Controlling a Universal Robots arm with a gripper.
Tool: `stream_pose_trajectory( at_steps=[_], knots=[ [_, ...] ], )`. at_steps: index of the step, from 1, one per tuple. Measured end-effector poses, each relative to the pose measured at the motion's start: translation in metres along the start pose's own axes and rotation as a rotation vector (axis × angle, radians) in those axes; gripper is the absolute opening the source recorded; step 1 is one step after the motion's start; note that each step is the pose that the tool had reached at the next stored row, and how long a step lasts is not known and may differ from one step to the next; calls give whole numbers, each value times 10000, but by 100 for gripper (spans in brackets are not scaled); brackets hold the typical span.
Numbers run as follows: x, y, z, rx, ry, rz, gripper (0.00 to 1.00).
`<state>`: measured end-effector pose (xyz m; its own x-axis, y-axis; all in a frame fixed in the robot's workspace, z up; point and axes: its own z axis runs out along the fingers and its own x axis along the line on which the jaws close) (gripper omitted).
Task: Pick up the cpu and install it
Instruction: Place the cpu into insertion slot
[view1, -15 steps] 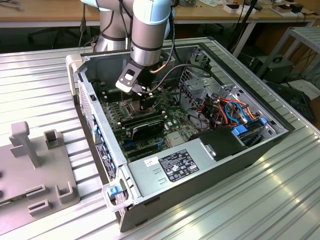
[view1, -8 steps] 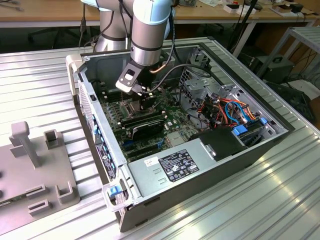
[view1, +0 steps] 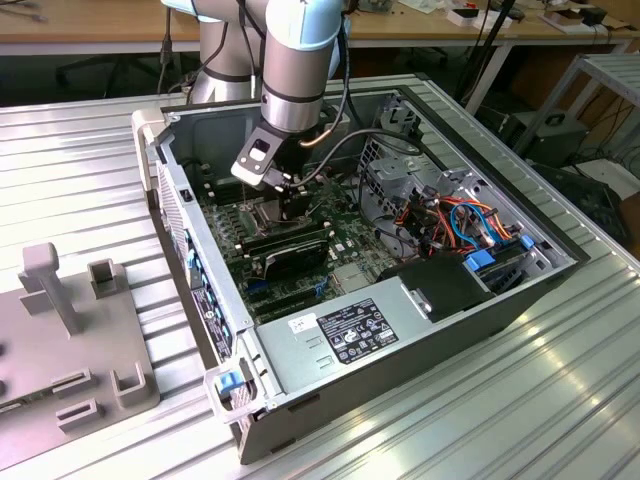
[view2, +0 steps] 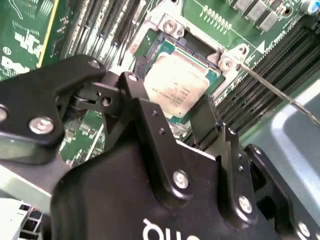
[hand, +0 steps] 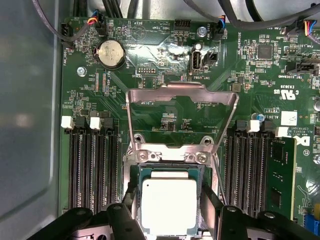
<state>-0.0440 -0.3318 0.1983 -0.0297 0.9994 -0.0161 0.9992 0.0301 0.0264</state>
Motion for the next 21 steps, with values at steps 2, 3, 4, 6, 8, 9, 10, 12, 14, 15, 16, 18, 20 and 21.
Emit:
stream_pose_trajectory(
  at_steps=[2, 3, 4, 6, 8, 9, 10, 12, 14, 15, 16, 18, 20, 21],
  knots=[
    [0, 0, 0, 1, -1, 0, 62],
    [0, 0, 0, 1, -1, 0, 62],
    [0, 0, 1, -1, 0, 0, 62],
    [-1, 0, 0, 0, 0, 1, 62],
    [-10, 0, 0, 0, -1, -2, 62],
    [-13, 0, 0, 0, 0, 0, 62],
    [-14, 0, 1, -1, 1, 1, 62],
    [-15, 0, 1, 0, 0, 1, 62],
    [-20, -1, 0, 0, -1, -1, 62],
    [-24, 0, 1, 0, 0, -2, 62],
    [-29, -1, 1, 0, 0, 0, 62],
    [-32, -1, 1, -1, 1, 2, 62],
    [-33, -1, 1, 0, -1, 1, 62],
    [-34, -1, 1, 0, 0, 0, 62]
  ],
)
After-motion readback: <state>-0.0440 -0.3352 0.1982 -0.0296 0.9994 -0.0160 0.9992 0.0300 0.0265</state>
